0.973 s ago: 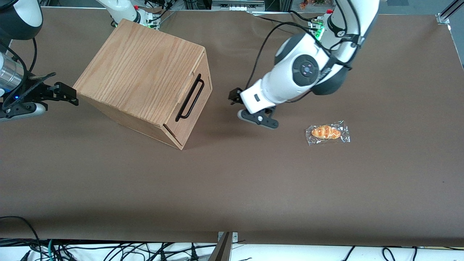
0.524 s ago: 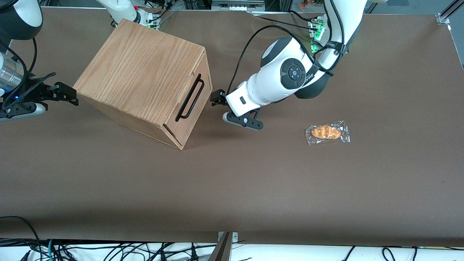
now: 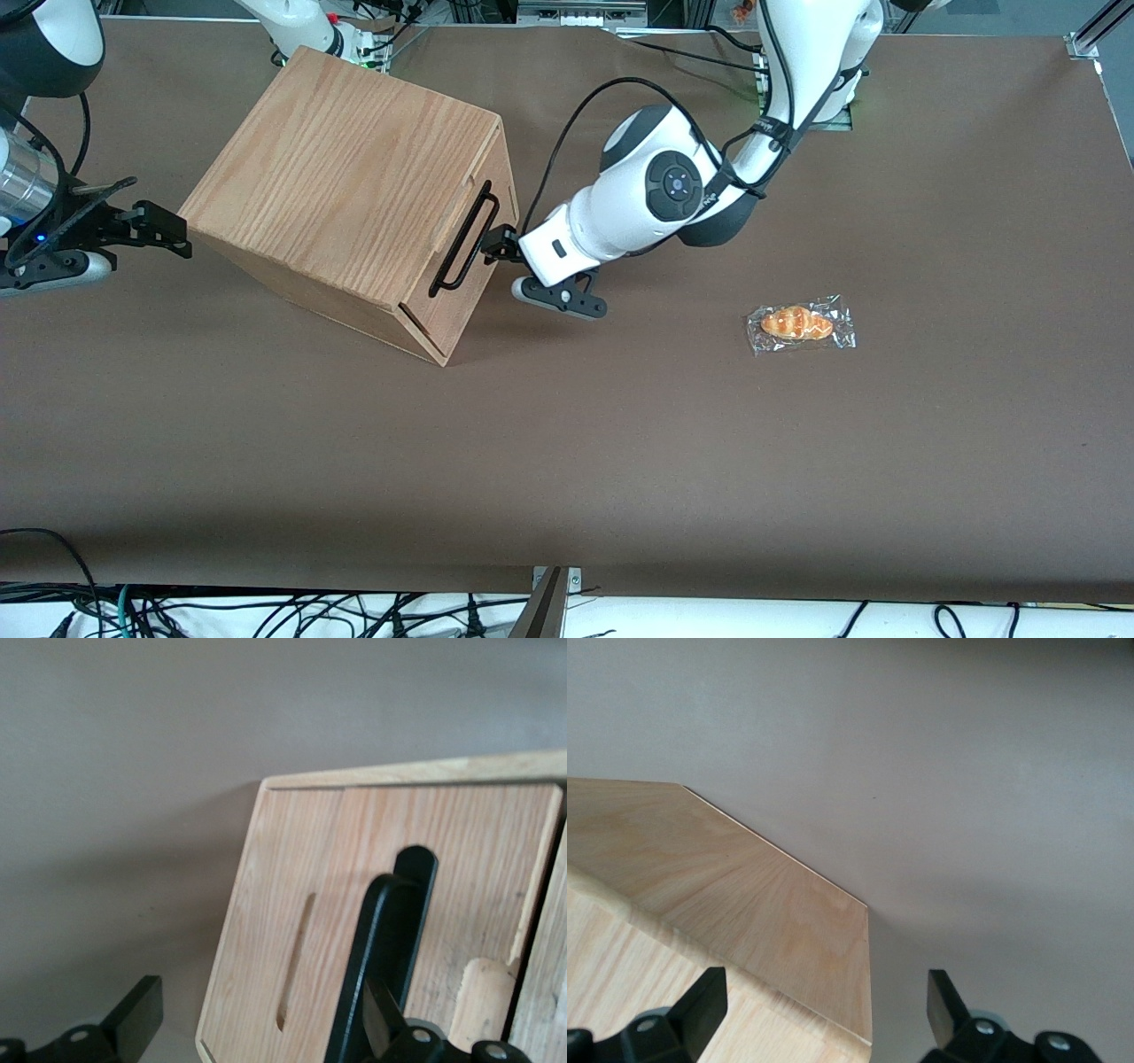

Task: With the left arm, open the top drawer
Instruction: 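Move the left gripper across the table toward the black drawer handle, then hook the left gripper fingers around the black drawer handle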

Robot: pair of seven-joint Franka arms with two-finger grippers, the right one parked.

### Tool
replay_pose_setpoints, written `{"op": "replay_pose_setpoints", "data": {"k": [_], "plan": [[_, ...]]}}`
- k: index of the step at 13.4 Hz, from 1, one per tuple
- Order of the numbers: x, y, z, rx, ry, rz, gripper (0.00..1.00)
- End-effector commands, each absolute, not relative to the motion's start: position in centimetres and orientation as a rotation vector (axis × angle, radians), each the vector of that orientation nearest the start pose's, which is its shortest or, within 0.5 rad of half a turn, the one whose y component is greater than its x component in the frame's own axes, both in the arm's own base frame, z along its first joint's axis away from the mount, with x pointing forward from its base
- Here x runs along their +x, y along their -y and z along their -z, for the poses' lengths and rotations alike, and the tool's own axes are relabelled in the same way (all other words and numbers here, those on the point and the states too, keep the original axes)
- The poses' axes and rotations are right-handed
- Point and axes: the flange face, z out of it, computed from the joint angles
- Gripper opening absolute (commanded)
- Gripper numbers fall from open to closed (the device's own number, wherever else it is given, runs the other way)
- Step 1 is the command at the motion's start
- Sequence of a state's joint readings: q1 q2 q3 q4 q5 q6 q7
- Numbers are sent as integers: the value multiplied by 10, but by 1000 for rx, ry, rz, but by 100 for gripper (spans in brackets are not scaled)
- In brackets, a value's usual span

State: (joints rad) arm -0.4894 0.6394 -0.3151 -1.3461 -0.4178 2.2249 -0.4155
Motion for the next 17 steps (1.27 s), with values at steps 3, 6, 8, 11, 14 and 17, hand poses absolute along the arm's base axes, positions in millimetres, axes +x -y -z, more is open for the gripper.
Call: {"op": "replay_pose_setpoints", "data": {"k": [3, 6, 8, 11, 14, 17], "plan": [[541, 535, -393, 2525, 87, 117, 100], [538, 539, -382, 2539, 94, 124, 100], [537, 541, -376, 2566, 100, 117, 100], [536, 542, -370, 2601, 113, 103, 100], [538, 539, -363, 2623, 123, 96, 100], [537, 540, -365, 2622, 119, 97, 100]]}}
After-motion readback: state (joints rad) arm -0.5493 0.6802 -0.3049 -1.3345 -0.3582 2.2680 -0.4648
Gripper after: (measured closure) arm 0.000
